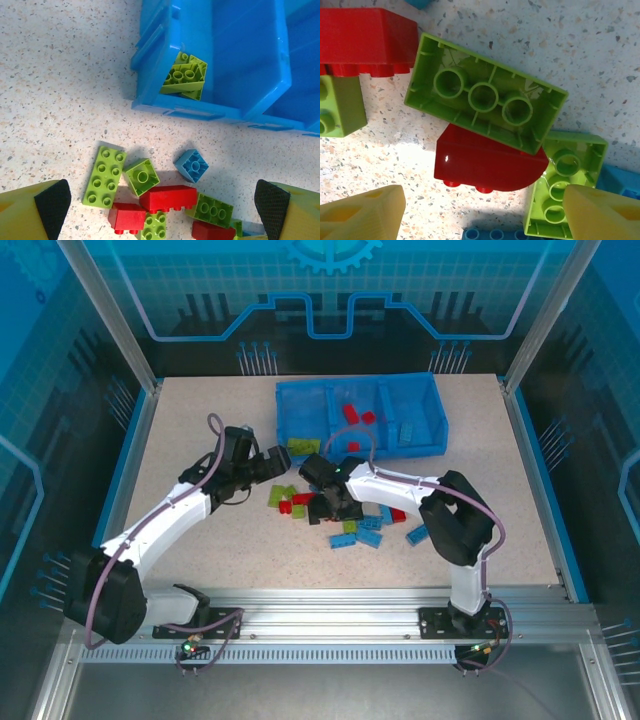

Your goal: Sort the legos into containers by color

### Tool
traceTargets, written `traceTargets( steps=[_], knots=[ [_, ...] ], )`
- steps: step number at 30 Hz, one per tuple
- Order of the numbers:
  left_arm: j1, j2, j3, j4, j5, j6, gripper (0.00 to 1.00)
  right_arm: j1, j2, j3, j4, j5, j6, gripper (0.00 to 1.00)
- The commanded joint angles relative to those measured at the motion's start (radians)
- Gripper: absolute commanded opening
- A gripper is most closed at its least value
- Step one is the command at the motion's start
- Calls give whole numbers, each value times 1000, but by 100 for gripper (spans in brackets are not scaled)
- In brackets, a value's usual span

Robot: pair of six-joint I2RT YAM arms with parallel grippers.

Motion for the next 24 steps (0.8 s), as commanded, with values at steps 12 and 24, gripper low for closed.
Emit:
traceTargets(
  steps=[12,24],
  knots=[
    [20,-65,-82,-3,-11,-19,99,11,91,96,-83,67,-13,71],
    [24,-67,-99,2,-8,-23,99,25,115,143,-132,106,-39,69]
  ],
)
